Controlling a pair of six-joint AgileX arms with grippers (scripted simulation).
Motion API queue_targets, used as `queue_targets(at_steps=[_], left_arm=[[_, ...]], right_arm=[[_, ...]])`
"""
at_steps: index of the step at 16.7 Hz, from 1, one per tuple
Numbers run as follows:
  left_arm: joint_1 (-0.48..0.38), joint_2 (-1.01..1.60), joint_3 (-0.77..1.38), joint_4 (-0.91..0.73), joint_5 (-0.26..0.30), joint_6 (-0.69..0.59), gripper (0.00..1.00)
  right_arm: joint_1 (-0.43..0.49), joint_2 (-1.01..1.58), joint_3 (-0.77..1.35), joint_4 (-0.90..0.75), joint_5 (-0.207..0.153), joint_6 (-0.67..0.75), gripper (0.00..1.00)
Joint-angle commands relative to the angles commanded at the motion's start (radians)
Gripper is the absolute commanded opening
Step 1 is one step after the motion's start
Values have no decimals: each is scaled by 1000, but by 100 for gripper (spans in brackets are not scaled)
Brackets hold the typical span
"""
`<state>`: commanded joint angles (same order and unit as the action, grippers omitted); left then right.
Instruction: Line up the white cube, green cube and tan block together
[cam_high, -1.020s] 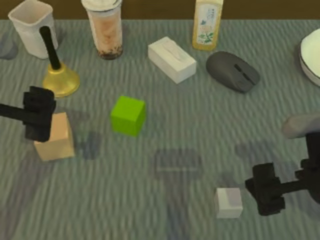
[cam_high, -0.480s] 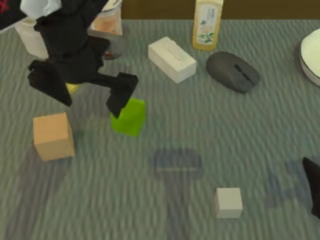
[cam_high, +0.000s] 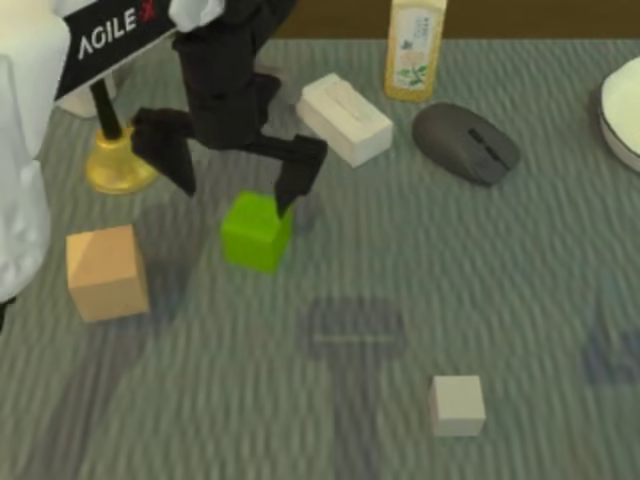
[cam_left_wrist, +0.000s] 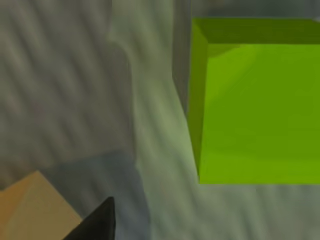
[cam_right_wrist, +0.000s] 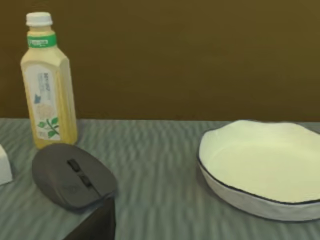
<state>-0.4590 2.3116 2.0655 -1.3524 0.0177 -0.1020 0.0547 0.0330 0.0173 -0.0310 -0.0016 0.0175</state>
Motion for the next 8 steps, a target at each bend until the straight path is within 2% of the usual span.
queue_targets(at_steps=[3, 8], left_arm=[[0, 43, 62, 8, -13, -11, 100], [4, 40, 60, 8, -12, -11, 100]], right_arm=[[-44, -33, -17, 31, 2, -17, 100], [-45, -33, -17, 31, 2, -17, 100]])
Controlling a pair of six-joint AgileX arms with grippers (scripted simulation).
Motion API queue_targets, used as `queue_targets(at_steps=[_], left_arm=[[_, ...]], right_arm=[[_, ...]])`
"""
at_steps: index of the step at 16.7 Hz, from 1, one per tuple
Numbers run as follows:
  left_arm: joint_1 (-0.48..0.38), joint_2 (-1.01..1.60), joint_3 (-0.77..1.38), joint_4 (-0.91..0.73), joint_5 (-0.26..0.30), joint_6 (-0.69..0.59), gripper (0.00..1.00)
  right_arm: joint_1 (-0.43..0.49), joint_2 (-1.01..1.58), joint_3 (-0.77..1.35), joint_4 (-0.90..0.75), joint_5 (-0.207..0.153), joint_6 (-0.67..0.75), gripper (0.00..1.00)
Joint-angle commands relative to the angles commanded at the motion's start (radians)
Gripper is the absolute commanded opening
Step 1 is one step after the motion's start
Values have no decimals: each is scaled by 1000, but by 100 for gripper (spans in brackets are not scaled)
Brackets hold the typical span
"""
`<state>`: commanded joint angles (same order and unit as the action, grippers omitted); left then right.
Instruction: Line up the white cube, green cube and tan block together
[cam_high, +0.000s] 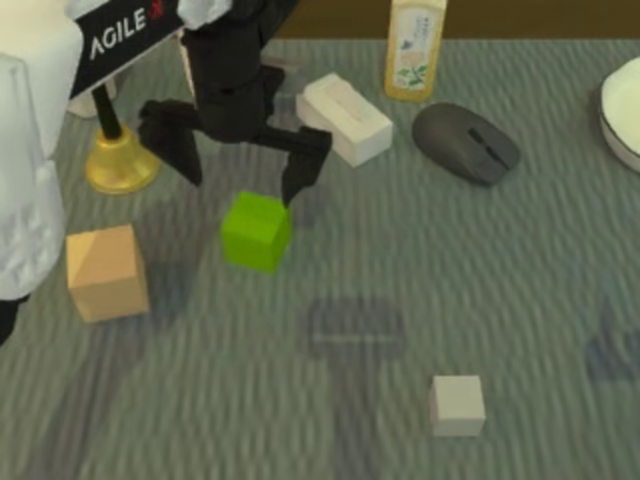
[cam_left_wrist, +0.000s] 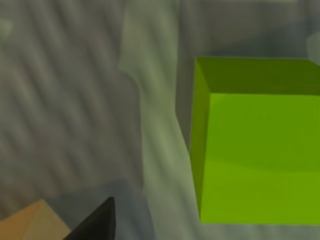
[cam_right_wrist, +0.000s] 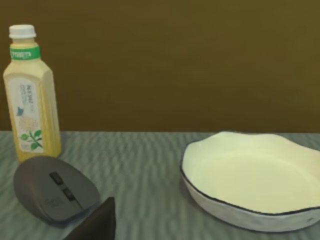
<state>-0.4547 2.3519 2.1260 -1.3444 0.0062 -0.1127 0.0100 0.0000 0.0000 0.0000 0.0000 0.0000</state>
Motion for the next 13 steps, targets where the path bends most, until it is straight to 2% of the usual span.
queue_targets(at_steps=[3, 9, 13], left_arm=[[-2, 7, -37, 40, -1, 2, 100], [-3, 56, -217, 279, -1, 2, 100], [-3, 66, -247, 313, -1, 1, 100]], right_arm=[[0, 0, 0, 0, 0, 0, 100], [0, 0, 0, 0, 0, 0, 100], [0, 0, 0, 0, 0, 0, 100]])
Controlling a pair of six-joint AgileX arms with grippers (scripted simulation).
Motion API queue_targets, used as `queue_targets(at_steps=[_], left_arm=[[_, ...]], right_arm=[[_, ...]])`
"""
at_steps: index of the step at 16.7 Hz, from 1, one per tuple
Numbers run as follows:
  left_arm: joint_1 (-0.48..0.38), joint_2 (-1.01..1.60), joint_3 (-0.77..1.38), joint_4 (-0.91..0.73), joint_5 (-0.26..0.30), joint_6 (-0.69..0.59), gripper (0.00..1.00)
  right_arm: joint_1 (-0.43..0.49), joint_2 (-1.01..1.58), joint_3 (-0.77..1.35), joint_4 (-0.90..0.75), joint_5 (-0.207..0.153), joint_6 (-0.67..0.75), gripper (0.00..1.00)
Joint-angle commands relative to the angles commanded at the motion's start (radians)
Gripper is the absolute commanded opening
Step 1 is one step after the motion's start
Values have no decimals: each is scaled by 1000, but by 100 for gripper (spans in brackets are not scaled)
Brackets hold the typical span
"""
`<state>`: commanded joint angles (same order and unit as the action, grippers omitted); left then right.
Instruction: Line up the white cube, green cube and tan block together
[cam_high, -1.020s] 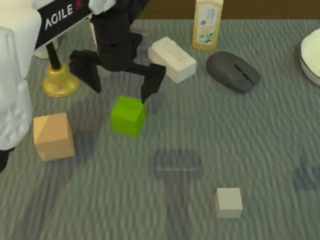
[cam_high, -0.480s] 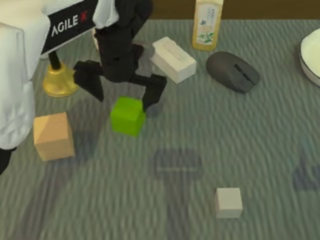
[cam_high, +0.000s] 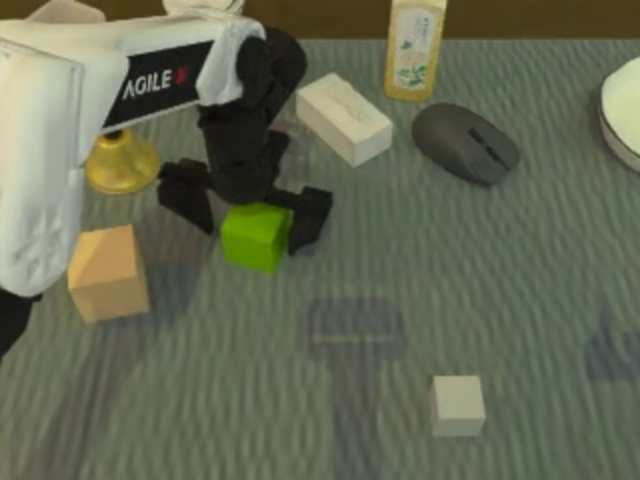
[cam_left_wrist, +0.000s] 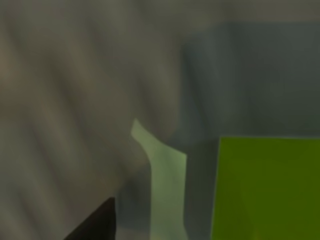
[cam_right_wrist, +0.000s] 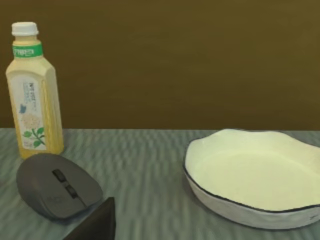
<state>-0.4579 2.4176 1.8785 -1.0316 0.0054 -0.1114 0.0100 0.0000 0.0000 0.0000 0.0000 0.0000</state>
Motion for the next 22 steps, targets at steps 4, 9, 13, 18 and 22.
queue_targets(at_steps=[4, 9, 13, 18, 22], left_arm=[[0, 0, 0, 0, 0, 0, 85], [0, 0, 0, 0, 0, 0, 47], [0, 0, 0, 0, 0, 0, 17], [0, 0, 0, 0, 0, 0, 0], [0, 0, 0, 0, 0, 0, 0]], right_arm=[[0, 0, 0, 0, 0, 0, 100], [0, 0, 0, 0, 0, 0, 100], [0, 0, 0, 0, 0, 0, 100], [0, 0, 0, 0, 0, 0, 100], [0, 0, 0, 0, 0, 0, 100]])
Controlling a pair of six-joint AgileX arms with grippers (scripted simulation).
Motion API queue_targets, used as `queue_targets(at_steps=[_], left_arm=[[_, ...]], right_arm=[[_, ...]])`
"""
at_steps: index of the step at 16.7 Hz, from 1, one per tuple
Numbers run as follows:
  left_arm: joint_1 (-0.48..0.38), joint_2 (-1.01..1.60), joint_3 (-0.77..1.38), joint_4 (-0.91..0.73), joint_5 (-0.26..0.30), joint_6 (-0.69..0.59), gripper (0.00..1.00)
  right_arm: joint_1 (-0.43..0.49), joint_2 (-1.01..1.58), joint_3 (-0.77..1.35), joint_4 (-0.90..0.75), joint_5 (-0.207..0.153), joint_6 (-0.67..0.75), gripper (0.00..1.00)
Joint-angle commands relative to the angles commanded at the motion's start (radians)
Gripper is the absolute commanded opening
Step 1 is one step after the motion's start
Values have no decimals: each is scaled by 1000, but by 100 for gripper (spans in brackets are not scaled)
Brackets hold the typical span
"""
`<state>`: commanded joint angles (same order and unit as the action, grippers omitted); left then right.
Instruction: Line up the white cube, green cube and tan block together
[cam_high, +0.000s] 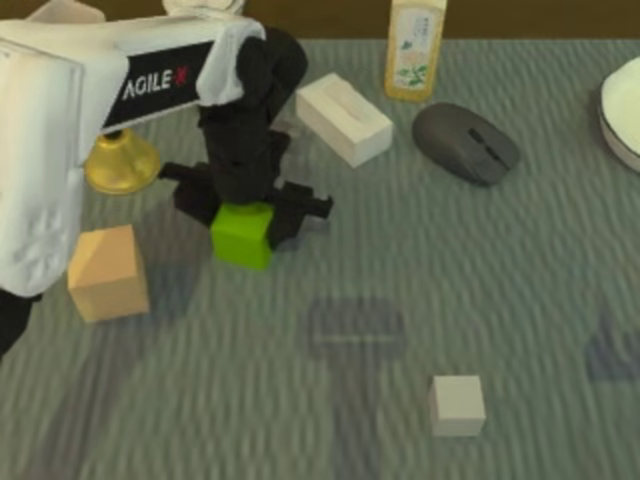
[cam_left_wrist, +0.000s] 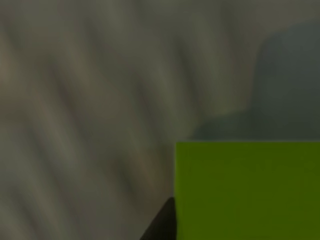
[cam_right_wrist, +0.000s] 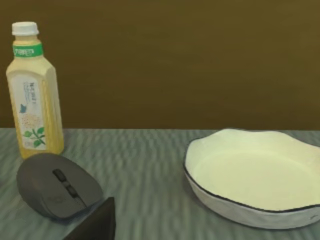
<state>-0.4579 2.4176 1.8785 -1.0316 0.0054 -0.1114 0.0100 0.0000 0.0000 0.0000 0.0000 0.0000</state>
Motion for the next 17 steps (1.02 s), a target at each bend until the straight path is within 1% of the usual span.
queue_targets(at_steps=[4, 9, 11, 17], left_arm=[[2, -21, 20, -22, -3, 2, 0], [16, -54, 151, -195, -4, -1, 0], [20, -67, 187, -239, -3, 0, 0], [4, -73, 183, -241, -4, -12, 0]], right_arm=[[0, 0, 0, 0, 0, 0, 100], [0, 0, 0, 0, 0, 0, 100], [0, 0, 0, 0, 0, 0, 100], [0, 0, 0, 0, 0, 0, 100]])
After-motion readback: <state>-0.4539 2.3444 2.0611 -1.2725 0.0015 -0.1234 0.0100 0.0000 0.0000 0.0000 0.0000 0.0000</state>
